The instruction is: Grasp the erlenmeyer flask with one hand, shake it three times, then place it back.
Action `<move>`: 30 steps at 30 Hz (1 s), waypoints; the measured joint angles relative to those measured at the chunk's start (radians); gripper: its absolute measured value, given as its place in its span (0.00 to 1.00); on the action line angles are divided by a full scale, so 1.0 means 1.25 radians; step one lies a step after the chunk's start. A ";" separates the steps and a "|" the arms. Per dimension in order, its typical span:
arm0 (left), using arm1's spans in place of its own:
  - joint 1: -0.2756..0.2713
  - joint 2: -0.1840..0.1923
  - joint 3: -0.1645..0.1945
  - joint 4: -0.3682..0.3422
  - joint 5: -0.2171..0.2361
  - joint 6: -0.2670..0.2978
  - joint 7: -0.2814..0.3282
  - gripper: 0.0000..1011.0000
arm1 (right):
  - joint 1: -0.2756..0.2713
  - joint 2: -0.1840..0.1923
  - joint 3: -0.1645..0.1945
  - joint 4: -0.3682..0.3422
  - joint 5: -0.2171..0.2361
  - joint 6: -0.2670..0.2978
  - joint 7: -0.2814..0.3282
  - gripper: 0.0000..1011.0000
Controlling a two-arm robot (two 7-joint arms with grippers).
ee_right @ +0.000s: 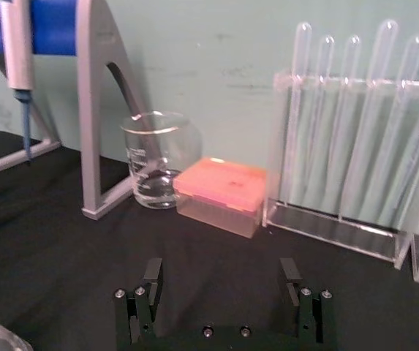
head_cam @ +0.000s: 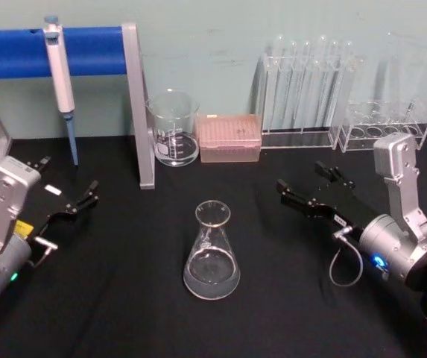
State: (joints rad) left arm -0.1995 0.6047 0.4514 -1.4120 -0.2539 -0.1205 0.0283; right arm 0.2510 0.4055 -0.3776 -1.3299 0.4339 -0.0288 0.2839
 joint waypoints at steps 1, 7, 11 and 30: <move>0.000 0.000 0.000 0.000 0.000 0.000 0.000 0.99 | 0.000 -0.003 0.001 0.003 -0.002 0.001 -0.002 0.99; 0.000 0.000 0.000 0.000 0.000 0.000 0.000 0.99 | 0.007 -0.021 0.005 0.029 -0.016 0.004 -0.006 0.99; 0.000 0.000 0.000 0.000 0.000 0.000 0.000 0.99 | 0.011 -0.030 0.008 0.043 -0.024 0.007 -0.005 0.99; 0.000 0.000 0.000 0.000 0.000 0.000 0.000 0.99 | 0.012 -0.041 0.017 0.051 -0.030 0.012 0.007 0.99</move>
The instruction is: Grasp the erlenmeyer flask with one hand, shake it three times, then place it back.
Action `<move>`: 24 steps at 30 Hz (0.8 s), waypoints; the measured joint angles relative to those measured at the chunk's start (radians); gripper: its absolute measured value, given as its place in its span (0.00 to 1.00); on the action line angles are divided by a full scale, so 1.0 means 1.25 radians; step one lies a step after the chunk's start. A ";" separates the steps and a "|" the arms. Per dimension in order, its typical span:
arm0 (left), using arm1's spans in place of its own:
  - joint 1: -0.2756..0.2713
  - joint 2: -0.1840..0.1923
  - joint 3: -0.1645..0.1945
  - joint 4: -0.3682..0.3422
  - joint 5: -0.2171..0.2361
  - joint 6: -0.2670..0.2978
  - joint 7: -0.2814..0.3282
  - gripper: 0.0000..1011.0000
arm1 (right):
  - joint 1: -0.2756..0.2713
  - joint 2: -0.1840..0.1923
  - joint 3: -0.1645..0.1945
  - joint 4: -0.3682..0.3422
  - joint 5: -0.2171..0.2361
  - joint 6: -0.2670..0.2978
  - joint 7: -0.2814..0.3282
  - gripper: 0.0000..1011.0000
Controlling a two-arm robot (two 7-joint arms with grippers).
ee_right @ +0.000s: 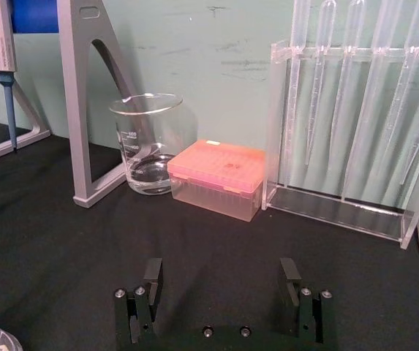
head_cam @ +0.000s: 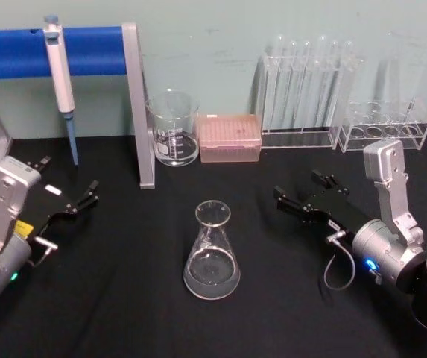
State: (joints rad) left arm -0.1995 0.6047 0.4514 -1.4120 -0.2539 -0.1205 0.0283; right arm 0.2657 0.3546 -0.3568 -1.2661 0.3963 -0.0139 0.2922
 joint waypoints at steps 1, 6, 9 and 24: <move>0.000 0.000 0.000 0.000 0.000 0.000 0.000 0.99 | 0.000 0.000 0.000 0.000 0.000 0.000 0.000 0.99; 0.000 0.000 0.000 0.000 0.000 0.000 0.000 0.99 | 0.000 0.001 -0.001 0.000 0.000 0.000 -0.002 0.99; 0.000 0.000 0.000 0.000 0.000 0.000 0.000 0.99 | -0.001 0.001 -0.001 -0.001 0.000 0.000 -0.002 0.99; 0.000 0.000 0.000 0.000 0.000 0.000 0.000 0.99 | -0.001 0.002 -0.002 -0.002 0.001 -0.001 -0.003 0.99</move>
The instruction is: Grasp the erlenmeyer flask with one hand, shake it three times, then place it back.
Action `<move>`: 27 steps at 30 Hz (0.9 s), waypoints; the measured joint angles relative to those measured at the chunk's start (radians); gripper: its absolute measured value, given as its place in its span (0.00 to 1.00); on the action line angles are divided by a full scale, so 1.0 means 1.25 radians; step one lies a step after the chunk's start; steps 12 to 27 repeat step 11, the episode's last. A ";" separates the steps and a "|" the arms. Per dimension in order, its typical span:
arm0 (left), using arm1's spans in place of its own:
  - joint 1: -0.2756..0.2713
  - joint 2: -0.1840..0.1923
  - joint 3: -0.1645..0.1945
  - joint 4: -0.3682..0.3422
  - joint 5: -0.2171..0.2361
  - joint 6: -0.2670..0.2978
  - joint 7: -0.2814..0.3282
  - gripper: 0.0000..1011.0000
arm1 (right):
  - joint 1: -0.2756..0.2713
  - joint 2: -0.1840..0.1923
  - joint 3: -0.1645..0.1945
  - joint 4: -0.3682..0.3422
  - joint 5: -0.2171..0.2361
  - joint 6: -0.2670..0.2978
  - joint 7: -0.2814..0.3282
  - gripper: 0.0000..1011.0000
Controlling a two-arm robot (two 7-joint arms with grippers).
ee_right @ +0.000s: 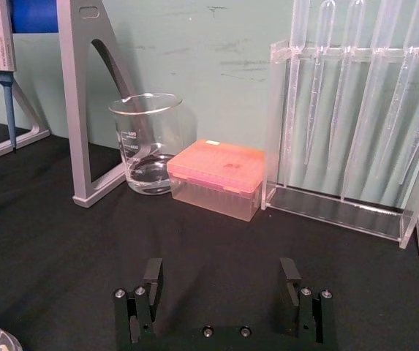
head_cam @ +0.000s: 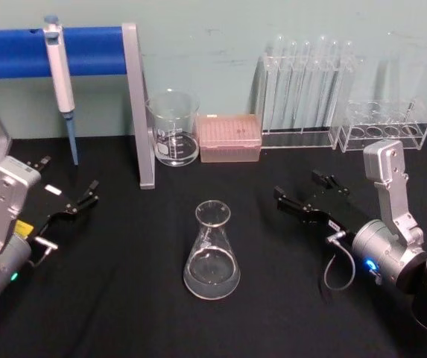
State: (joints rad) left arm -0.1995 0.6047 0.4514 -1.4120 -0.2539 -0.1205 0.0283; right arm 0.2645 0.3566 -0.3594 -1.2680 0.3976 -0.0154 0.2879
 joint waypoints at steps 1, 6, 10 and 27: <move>0.000 0.000 0.000 0.000 0.000 0.000 0.000 0.99 | 0.000 0.000 0.000 0.000 0.000 0.000 0.000 0.99; 0.000 0.000 0.000 0.000 0.000 0.000 0.000 0.99 | 0.000 0.000 0.000 0.000 0.000 0.000 0.000 0.99; 0.000 0.000 0.000 0.000 0.000 0.000 0.000 0.99 | 0.000 0.000 0.000 0.000 0.000 0.000 0.000 0.99; 0.000 0.000 0.000 0.000 0.000 0.000 0.000 0.99 | 0.000 0.000 0.000 0.000 0.000 0.000 0.000 0.99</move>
